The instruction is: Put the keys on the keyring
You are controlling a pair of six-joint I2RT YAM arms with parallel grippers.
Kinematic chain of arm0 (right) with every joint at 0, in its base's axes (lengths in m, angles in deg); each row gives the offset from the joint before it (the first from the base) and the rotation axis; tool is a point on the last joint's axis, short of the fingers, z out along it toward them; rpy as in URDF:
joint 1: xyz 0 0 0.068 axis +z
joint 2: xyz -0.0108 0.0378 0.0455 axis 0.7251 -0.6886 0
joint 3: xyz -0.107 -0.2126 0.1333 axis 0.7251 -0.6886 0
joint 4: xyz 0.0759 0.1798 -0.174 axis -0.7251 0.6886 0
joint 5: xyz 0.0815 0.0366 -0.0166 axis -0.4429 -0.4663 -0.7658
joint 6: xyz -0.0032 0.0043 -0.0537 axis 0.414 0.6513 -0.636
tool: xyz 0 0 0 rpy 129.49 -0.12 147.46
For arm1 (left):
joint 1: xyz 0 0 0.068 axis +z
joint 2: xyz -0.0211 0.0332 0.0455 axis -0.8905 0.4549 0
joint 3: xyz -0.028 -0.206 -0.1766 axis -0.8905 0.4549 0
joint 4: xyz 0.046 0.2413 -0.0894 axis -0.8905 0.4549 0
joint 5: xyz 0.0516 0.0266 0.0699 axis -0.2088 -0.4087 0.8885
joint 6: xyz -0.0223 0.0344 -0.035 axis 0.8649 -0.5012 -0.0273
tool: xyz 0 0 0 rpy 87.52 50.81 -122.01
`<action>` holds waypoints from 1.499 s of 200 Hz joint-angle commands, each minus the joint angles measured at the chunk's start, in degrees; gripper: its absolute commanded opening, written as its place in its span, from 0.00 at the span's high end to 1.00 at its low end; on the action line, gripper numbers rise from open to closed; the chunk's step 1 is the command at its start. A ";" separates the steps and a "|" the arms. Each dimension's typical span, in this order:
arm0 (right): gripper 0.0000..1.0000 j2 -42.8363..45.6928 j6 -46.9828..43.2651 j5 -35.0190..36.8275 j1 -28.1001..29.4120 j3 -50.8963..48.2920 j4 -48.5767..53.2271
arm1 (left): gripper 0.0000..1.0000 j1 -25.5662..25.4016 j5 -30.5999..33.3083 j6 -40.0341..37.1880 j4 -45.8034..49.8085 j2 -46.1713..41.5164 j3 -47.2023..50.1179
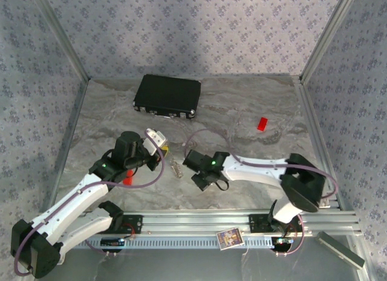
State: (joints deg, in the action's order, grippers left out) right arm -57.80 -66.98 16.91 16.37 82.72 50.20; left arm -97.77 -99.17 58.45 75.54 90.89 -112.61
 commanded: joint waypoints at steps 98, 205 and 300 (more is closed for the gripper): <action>1.00 27.06 -25.02 -18.31 -5.83 -17.41 -38.81 | 1.00 0.25 -14.71 1.99 -3.59 2.06 -1.85; 1.00 26.58 -33.60 -12.34 -4.06 -16.75 -43.48 | 1.00 0.29 -20.98 2.67 -3.25 3.74 -2.62; 1.00 20.48 -35.86 -8.69 -2.71 -12.88 -43.09 | 1.00 0.15 -21.70 3.66 -3.50 4.81 -2.66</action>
State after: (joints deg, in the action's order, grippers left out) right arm -36.60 -101.78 6.68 13.31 67.40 8.51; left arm -97.77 -118.93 61.62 73.42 95.72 -113.00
